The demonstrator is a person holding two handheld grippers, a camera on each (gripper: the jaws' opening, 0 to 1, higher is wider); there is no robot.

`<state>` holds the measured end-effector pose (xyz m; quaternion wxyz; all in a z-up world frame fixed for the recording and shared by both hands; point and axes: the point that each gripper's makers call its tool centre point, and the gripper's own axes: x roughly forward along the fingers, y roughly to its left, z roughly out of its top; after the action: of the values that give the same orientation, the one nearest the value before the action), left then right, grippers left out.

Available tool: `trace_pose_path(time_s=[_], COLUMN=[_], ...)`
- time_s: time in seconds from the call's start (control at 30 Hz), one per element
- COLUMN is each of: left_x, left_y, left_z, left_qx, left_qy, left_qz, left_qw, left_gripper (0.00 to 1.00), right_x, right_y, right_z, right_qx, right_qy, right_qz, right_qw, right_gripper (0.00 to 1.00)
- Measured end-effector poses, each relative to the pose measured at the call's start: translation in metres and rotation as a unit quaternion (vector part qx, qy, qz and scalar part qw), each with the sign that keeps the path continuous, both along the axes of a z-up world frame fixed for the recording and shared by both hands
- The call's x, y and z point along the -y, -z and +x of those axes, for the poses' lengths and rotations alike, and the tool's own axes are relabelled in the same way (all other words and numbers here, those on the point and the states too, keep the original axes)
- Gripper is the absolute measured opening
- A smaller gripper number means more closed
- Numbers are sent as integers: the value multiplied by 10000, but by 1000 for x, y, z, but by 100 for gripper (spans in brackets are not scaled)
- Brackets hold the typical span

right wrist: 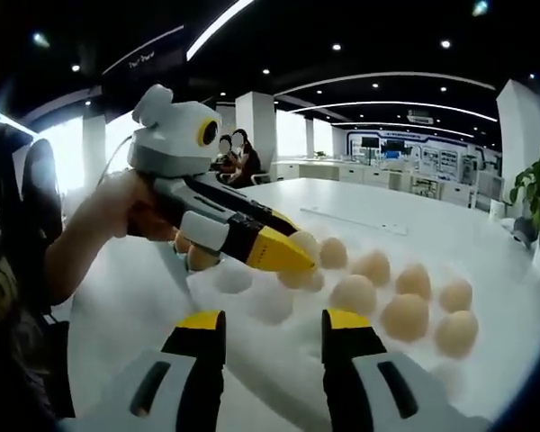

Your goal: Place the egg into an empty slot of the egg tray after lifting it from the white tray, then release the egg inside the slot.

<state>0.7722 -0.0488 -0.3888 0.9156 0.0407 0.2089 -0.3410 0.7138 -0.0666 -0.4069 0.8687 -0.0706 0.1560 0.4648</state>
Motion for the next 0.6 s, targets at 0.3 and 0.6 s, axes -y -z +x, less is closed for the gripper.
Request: trace_pose_path(time_s=[0.3, 0.6], left_x=[0, -11], left_y=[-8, -11], left_z=[-9, -12], left_qx=[59, 94], left_qy=[63, 39], left_qz=[-49, -132], left_qw=[10000, 9999], left_gripper=[25, 25], right_x=[-6, -13], right_y=[5, 3], right_z=[6, 8], right_qx=[-35, 56], right_qy=[43, 40], right_qz=[-7, -64], right_qw=[10000, 10000], right_gripper=[44, 45])
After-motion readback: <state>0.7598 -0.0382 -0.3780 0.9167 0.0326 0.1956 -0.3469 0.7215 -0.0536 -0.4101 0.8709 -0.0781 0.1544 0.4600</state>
